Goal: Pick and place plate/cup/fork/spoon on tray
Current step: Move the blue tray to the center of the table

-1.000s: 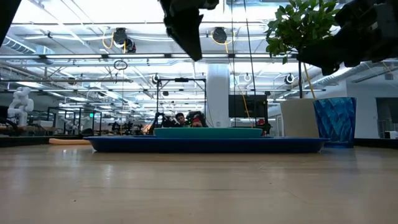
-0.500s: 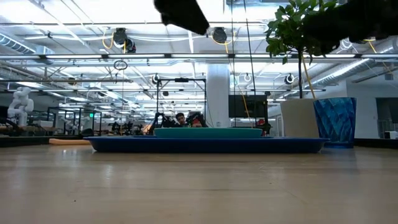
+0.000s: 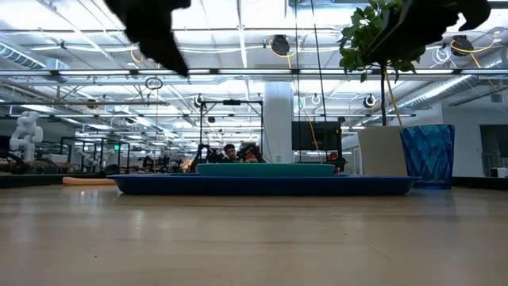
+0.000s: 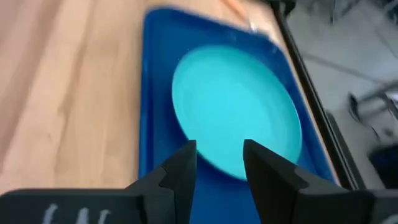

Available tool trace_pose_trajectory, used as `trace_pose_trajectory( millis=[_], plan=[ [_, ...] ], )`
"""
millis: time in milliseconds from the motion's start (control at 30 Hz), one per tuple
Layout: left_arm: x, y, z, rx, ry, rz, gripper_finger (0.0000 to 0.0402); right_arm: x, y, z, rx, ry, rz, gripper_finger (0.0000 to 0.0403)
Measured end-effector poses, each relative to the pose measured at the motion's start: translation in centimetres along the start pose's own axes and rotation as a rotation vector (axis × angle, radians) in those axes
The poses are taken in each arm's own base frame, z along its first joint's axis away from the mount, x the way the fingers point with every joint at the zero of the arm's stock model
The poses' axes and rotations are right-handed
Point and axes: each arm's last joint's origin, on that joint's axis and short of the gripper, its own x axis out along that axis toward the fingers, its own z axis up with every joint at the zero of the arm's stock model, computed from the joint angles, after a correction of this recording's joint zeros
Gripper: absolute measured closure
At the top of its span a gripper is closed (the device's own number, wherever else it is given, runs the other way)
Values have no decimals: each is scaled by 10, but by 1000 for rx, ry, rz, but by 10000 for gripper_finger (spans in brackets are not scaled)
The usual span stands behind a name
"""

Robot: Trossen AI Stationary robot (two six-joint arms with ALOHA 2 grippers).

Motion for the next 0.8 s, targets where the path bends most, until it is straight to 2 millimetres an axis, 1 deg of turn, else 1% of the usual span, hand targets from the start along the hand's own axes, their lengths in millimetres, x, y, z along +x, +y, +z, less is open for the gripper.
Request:
trace_pose_trajectory(
  millis=[133,233,333,400,500,600,667,700,800],
  plan=[
    [5,4,-10,25,121,35,256,10,0,14,-36,220,-46,275],
    [6,9,-13,22,160,58,256,19,0,20,-69,352,-78,275],
    [8,17,-17,44,221,83,256,30,-2,24,-71,456,-54,275],
    [10,21,-17,46,239,92,256,36,-5,24,-78,489,-35,278],
    [16,25,-18,49,269,108,256,43,-8,23,-90,525,-2,301],
    [24,27,-19,60,301,117,260,46,-13,21,-90,557,20,346],
    [32,28,-21,90,344,108,280,48,-17,20,-103,569,33,382],
    [36,28,-22,95,360,103,296,48,-18,20,-113,571,33,392],
    [49,30,-24,89,414,67,364,50,-22,19,-122,579,29,398]
  ],
)
